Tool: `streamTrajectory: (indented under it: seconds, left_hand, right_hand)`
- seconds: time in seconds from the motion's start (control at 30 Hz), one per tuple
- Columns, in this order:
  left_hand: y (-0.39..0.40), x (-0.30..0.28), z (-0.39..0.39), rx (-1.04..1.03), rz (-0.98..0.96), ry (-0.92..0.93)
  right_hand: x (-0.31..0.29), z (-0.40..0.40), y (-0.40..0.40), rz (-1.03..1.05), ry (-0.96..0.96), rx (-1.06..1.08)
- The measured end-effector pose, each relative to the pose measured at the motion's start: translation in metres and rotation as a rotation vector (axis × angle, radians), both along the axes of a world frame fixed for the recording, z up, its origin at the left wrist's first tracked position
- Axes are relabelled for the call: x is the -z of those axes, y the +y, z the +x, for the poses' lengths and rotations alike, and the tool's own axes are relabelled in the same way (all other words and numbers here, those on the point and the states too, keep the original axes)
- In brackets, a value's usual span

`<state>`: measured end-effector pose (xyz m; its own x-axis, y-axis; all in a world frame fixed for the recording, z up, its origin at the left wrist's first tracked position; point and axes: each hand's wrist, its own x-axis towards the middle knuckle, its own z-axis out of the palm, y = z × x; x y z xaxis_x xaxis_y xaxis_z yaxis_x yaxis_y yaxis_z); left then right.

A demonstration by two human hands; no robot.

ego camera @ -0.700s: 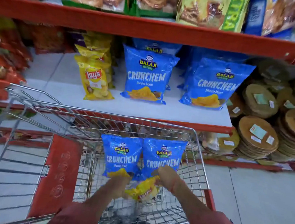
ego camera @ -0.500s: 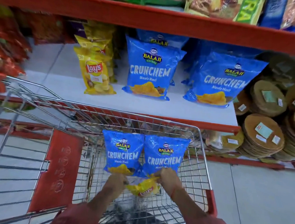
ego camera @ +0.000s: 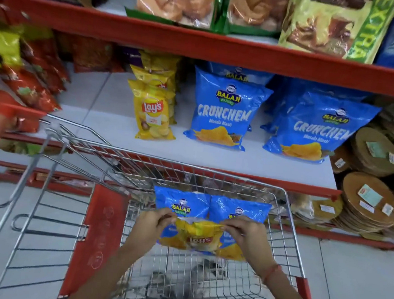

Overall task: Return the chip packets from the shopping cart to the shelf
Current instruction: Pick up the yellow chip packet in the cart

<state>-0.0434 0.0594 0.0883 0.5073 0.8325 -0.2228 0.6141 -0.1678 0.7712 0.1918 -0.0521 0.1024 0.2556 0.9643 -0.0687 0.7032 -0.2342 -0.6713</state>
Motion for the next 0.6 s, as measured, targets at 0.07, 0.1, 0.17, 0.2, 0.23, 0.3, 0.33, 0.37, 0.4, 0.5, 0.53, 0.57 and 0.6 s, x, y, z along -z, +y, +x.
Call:
streamTrajectory:
  seconds: [0.07, 0.1, 0.17, 0.2, 0.23, 0.3, 0.33, 0.37, 0.4, 0.5, 0.53, 0.57, 0.6]
  left_hand:
    - [0.015, -0.024, -0.005, -0.054, 0.052, -0.081]
    - [0.023, -0.036, -0.006, -0.083, 0.07, -0.128]
    - [0.04, -0.061, -0.006, -0.146, 0.095, -0.231]
    - [0.048, -0.072, -0.005, -0.176, 0.112, -0.281]
    - [0.057, -0.082, -0.005, -0.2, 0.132, -0.33]
    - [0.076, -0.099, -0.003, -0.235, 0.177, -0.405]
    - [0.086, -0.107, -0.003, -0.249, 0.202, -0.422]
    - [0.096, -0.115, -0.002, -0.264, 0.225, -0.438]
    - [0.105, -0.122, -0.002, -0.286, 0.243, -0.457]
    - [0.131, -0.139, -0.002, -0.325, 0.299, -0.494]
    - [0.139, -0.141, -0.003, -0.336, 0.318, -0.496]
    - [0.146, -0.141, -0.005, -0.342, 0.337, -0.489]
    - [0.155, -0.139, -0.007, -0.346, 0.354, -0.469]
  right_hand:
    - [-0.023, -0.003, 0.016, 0.104, 0.011, 0.01]
    - [-0.035, -0.004, 0.026, 0.154, 0.012, 0.019]
    - [-0.058, -0.006, 0.048, 0.243, 0.017, 0.04]
    - [-0.069, -0.006, 0.059, 0.29, 0.017, 0.044]
    - [-0.079, -0.007, 0.071, 0.337, 0.014, 0.047]
    - [-0.099, -0.008, 0.094, 0.421, 0.005, 0.066]
    - [-0.107, -0.009, 0.105, 0.456, 0.0, 0.077]
    - [-0.116, -0.009, 0.116, 0.486, -0.004, 0.083]
    - [-0.123, -0.01, 0.128, 0.511, -0.001, 0.087]
    - [-0.136, -0.012, 0.162, 0.564, 0.019, 0.088]
    - [-0.137, -0.013, 0.172, 0.571, 0.023, 0.088]
    - [-0.137, -0.014, 0.182, 0.572, 0.024, 0.086]
    - [-0.135, -0.016, 0.191, 0.568, 0.017, 0.085]
